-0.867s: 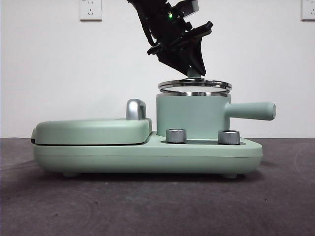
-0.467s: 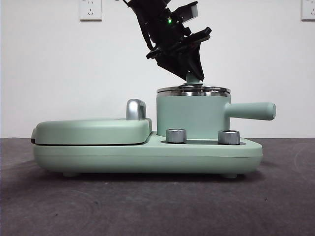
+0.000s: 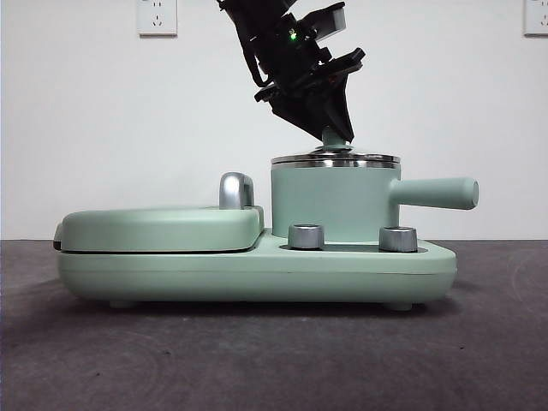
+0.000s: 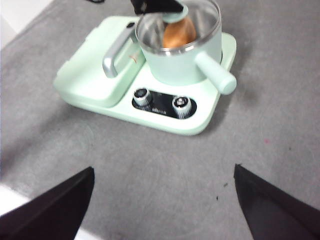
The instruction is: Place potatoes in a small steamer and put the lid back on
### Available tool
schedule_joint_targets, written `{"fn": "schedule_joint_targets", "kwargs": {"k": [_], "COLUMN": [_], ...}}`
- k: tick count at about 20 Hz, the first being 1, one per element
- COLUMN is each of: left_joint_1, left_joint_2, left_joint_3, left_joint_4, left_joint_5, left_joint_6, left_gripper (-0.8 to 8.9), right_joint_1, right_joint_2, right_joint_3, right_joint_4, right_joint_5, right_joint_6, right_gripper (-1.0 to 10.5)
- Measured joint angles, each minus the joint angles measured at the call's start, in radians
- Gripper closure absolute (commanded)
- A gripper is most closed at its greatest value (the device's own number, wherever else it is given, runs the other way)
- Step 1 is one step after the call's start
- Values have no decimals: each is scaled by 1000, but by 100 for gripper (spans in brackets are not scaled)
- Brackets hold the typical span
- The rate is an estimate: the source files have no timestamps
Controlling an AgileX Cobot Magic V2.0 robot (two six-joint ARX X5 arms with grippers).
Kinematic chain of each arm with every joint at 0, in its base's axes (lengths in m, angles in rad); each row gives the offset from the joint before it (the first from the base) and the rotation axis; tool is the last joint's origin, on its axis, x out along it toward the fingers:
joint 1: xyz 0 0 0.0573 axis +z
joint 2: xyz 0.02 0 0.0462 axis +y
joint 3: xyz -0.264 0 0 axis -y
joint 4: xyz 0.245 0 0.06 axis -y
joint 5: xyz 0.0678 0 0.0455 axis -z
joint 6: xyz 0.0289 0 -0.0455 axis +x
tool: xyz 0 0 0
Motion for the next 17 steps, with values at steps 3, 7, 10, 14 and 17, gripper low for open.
{"fn": "schedule_joint_targets", "kwargs": {"k": [3, 7, 10, 14, 17], "left_joint_1": [0, 3, 5, 5, 5], "left_joint_2": [0, 0, -10, -145, -294], "left_joint_3": [0, 0, 6, 5, 13], "left_joint_4": [3, -14, -71, -251, -400], "left_joint_5": [0, -1, -2, -2, -2], "left_joint_6": [-22, -83, -111, -125, -136], "left_gripper": [562, 207, 210, 212, 217], "right_joint_1": [0, 0, 0, 0, 0], "right_joint_2": [0, 0, 0, 0, 0], "right_joint_3": [0, 0, 0, 0, 0], "right_joint_4": [37, 40, 40, 40, 40], "right_joint_5": [0, 0, 0, -1, -1], "right_joint_6": [0, 1, 5, 8, 8], "right_gripper": [504, 504, 504, 504, 504]}}
